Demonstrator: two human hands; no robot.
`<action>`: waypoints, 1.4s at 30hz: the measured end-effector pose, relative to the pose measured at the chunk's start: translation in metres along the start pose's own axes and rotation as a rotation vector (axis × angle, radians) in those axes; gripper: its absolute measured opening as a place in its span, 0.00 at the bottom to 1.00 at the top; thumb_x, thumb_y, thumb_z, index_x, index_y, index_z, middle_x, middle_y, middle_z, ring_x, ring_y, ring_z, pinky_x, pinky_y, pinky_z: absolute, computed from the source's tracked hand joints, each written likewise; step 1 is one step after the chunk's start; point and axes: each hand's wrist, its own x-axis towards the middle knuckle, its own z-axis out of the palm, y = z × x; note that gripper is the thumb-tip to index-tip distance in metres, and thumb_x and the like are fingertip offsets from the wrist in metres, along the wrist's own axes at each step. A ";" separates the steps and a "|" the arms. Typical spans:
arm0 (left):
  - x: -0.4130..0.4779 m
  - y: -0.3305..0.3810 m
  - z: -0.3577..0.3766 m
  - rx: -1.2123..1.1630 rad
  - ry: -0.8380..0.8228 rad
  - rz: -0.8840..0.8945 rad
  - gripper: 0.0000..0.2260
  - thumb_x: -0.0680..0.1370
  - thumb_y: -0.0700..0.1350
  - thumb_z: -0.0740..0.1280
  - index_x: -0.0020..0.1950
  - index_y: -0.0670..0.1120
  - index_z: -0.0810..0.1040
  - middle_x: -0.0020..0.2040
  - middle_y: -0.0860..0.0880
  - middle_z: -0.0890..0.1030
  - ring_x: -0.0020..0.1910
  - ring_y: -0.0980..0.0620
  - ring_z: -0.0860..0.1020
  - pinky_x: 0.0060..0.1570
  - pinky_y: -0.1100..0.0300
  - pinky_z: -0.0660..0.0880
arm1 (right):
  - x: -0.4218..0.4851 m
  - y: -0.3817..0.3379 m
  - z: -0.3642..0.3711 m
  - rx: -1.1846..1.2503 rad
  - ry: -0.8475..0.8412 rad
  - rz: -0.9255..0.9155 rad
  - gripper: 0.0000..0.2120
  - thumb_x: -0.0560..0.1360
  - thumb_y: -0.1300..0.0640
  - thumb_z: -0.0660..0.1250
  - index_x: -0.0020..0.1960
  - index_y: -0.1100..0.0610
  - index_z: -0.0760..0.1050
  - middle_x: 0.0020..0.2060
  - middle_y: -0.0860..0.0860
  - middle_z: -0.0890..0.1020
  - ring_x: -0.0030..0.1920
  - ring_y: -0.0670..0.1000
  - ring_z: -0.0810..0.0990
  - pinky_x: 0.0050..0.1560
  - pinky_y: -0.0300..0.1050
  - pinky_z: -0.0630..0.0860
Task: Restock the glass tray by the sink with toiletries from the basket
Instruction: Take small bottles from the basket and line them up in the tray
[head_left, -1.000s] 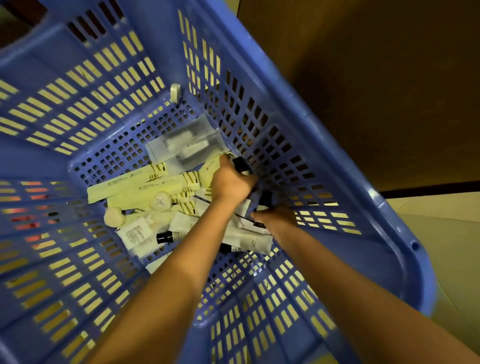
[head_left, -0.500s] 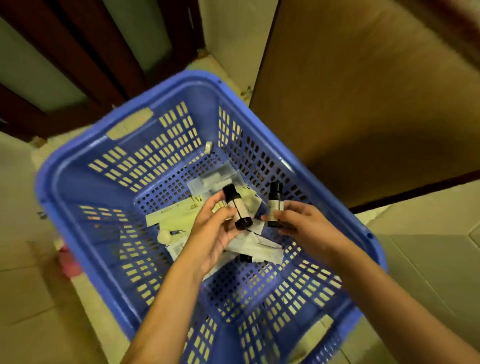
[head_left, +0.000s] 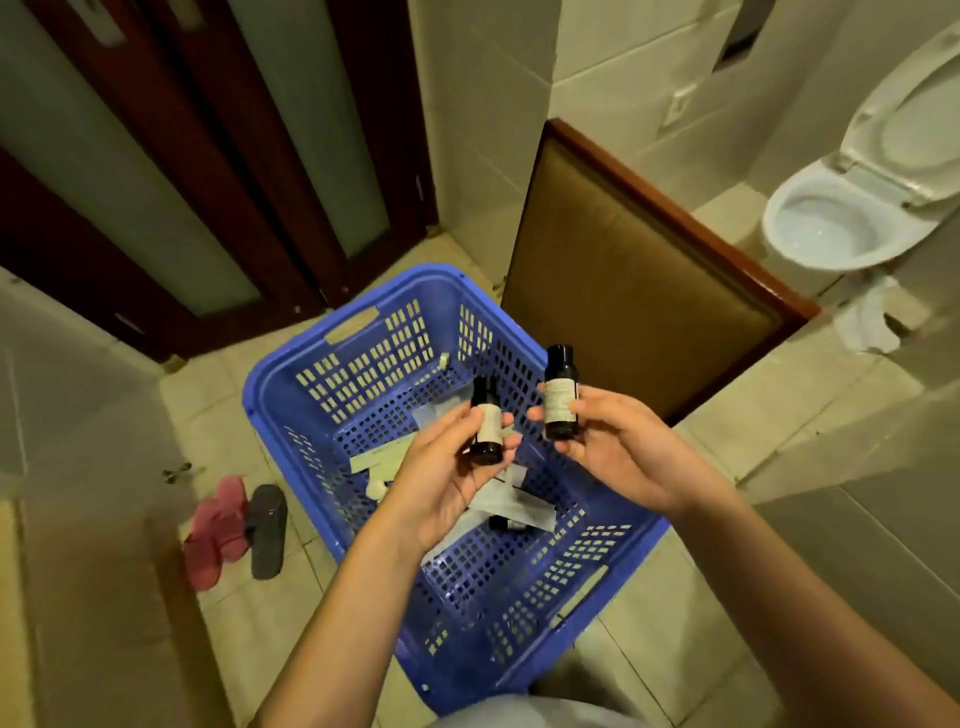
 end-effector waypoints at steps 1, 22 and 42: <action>-0.006 0.001 0.004 0.006 -0.016 0.008 0.08 0.80 0.38 0.60 0.55 0.38 0.74 0.46 0.41 0.83 0.38 0.49 0.83 0.41 0.59 0.80 | -0.006 -0.002 0.003 -0.001 -0.007 0.001 0.17 0.65 0.61 0.67 0.54 0.62 0.75 0.40 0.55 0.84 0.37 0.47 0.82 0.35 0.35 0.77; -0.019 -0.037 0.085 0.193 -0.369 -0.093 0.08 0.79 0.37 0.58 0.53 0.37 0.75 0.42 0.41 0.80 0.40 0.50 0.80 0.43 0.60 0.80 | -0.116 -0.023 -0.028 0.085 0.174 -0.252 0.37 0.49 0.59 0.84 0.55 0.62 0.75 0.45 0.62 0.84 0.43 0.59 0.85 0.43 0.47 0.83; -0.107 -0.163 0.226 0.454 -0.860 -0.364 0.08 0.77 0.33 0.59 0.50 0.41 0.76 0.37 0.47 0.84 0.36 0.54 0.83 0.40 0.63 0.80 | -0.351 0.012 -0.053 0.217 0.776 -0.739 0.22 0.69 0.76 0.64 0.56 0.55 0.72 0.49 0.59 0.80 0.41 0.57 0.84 0.41 0.43 0.82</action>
